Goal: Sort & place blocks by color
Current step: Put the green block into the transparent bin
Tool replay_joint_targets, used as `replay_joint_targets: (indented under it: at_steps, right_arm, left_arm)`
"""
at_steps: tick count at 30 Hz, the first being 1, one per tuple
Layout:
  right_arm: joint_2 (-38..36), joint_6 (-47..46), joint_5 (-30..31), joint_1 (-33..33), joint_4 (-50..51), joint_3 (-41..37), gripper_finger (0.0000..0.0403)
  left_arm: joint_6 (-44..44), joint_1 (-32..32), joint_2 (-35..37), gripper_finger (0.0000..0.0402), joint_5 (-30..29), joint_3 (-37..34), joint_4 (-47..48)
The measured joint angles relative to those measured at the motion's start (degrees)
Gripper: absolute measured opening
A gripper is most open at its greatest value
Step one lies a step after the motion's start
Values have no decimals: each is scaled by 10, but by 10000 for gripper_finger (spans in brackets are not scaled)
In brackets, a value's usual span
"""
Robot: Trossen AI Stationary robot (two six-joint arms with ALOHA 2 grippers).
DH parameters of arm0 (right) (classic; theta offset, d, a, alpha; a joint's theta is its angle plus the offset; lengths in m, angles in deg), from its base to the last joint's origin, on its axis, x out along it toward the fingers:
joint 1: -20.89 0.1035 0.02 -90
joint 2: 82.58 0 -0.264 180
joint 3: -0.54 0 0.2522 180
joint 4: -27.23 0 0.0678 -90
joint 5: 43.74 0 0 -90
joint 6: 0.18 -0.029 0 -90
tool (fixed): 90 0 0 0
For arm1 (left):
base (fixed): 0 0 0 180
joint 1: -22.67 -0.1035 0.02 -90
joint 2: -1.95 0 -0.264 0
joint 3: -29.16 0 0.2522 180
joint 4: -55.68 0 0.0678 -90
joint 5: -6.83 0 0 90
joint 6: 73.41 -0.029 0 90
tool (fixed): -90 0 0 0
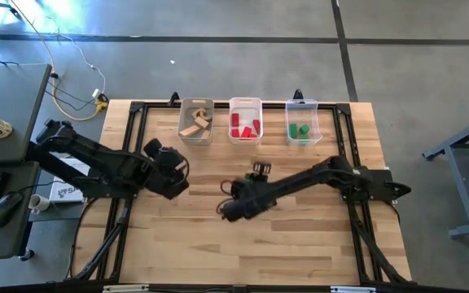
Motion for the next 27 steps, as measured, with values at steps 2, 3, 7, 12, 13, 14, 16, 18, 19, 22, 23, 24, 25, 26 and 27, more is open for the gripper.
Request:
replay_joint_targets:
  at_steps: [2,3,7,12,13,14,16,18,19,22,23,24,25,26,27]
  right_arm:
    - [-8,16,5,-16,0,-1,72]
    - [-14,20,12,-24,0,-1,72]
    - [-31,29,29,-55,0,0,72]
    - [-63,39,36,-92,-1,-52,72]
    - [-77,30,34,-100,-1,-80,72]
    - [-93,21,28,-108,-1,-112,72]
    - [-130,-2,25,-122,-3,-180,72]
    - [-176,-25,25,-138,-6,-243,72]
    - [-199,-37,22,-147,-11,-272,72]
    - [-272,-67,15,-178,-44,-350,72]
    - [-296,-75,16,-188,-61,-373,72]
    - [-321,-80,17,-198,-78,-395,72]
    - [-344,-82,19,-209,-99,-415,72]
    - [-366,-81,23,-219,-120,-436,72]
    - [-387,-80,24,-230,-141,-455,72]
  left_arm:
    - [-17,-18,0,213,0,0,0]
    - [-23,-27,0,213,0,0,0]
    - [-50,-59,0,213,1,0,0]
    - [-80,-92,0,213,11,0,1]
    - [-88,-99,0,213,11,0,2]
    - [-93,-104,0,213,11,0,2]
    - [-99,-118,0,213,11,0,2]
    - [-108,-131,0,213,11,0,1]
    - [-112,-137,0,213,12,0,0]
    - [-127,-156,0,213,16,0,-9]
    - [-128,-163,0,213,16,0,-14]
    - [-128,-169,0,213,16,0,-17]
    - [-128,-175,0,213,16,0,-19]
    - [-128,-181,0,213,16,0,-22]
    - [-129,-187,0,213,16,0,-26]
